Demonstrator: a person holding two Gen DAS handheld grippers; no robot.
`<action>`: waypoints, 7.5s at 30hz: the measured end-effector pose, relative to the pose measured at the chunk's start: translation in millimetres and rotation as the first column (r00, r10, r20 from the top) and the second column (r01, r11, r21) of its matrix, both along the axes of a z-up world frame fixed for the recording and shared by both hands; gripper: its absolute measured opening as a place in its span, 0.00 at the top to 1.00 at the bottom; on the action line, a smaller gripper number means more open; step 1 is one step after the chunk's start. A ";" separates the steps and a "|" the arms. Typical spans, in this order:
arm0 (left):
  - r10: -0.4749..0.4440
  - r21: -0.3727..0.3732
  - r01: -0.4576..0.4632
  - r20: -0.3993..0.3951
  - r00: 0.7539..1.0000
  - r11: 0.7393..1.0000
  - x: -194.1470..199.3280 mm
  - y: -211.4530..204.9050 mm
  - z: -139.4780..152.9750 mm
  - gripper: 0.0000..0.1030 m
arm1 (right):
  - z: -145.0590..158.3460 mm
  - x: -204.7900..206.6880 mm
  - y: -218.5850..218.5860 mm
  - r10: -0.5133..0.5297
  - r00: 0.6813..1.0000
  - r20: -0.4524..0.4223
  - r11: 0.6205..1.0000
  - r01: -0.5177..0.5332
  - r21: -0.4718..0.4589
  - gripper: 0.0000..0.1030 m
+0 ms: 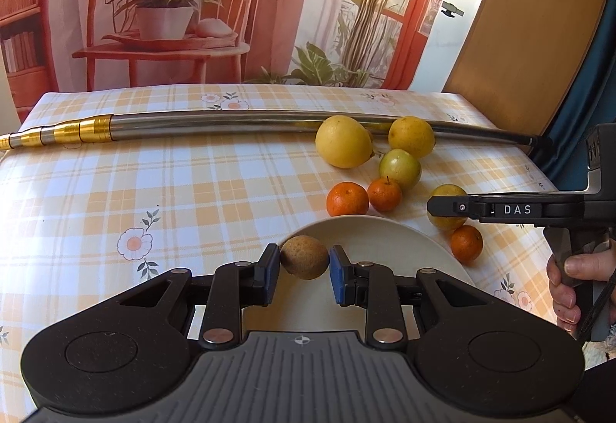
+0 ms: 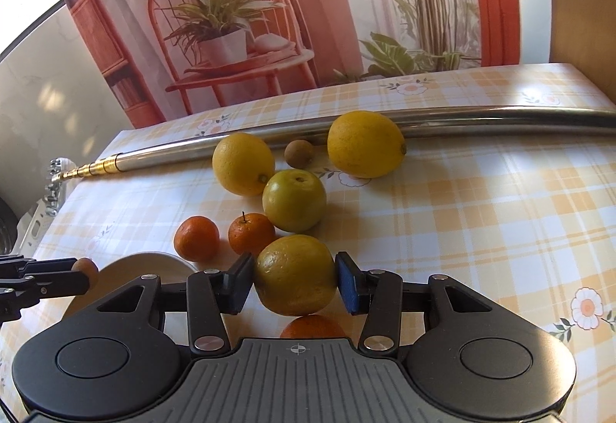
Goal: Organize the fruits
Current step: 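Carry the kiwi and the lemon over the white plate with both tools, then open both tools to drop the kiwi and lemon into the plate, then move both open tools back toward the loose fruit, then grasp an orange with the left tool while the right tool grasps another orange, then carry both held oranges over the white plate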
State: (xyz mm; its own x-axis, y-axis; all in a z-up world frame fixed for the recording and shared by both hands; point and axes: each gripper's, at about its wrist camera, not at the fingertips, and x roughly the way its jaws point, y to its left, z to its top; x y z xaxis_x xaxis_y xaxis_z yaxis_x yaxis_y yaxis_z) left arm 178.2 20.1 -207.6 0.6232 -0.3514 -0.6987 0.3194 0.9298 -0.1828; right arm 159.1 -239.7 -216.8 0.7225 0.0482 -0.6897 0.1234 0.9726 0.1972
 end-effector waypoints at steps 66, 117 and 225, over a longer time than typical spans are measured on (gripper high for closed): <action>0.030 0.027 -0.028 -0.081 0.996 0.999 -34.0 11.4 -17.2 0.71 | 0.6 -27.8 81.6 0.219 0.968 -0.121 0.967 -0.231 -0.105 0.59; 0.144 -0.116 -0.136 0.071 0.987 0.984 -3.9 36.2 62.8 0.62 | 60.4 -40.2 16.8 0.038 0.987 0.154 0.985 -0.010 -0.175 0.54; -0.041 -0.058 0.041 0.004 0.999 0.997 23.9 -5.8 18.6 0.62 | -1.1 -28.2 2.0 -0.037 0.998 -0.043 0.999 0.037 0.012 0.58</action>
State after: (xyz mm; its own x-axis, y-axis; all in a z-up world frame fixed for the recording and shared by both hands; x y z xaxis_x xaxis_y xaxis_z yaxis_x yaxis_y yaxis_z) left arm 202.1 14.3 -189.1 0.6093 -0.4169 -0.6745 0.3575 0.9037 -0.2356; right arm 130.9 -237.7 -217.9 0.6937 0.0310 -0.7196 0.1676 0.9647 0.2032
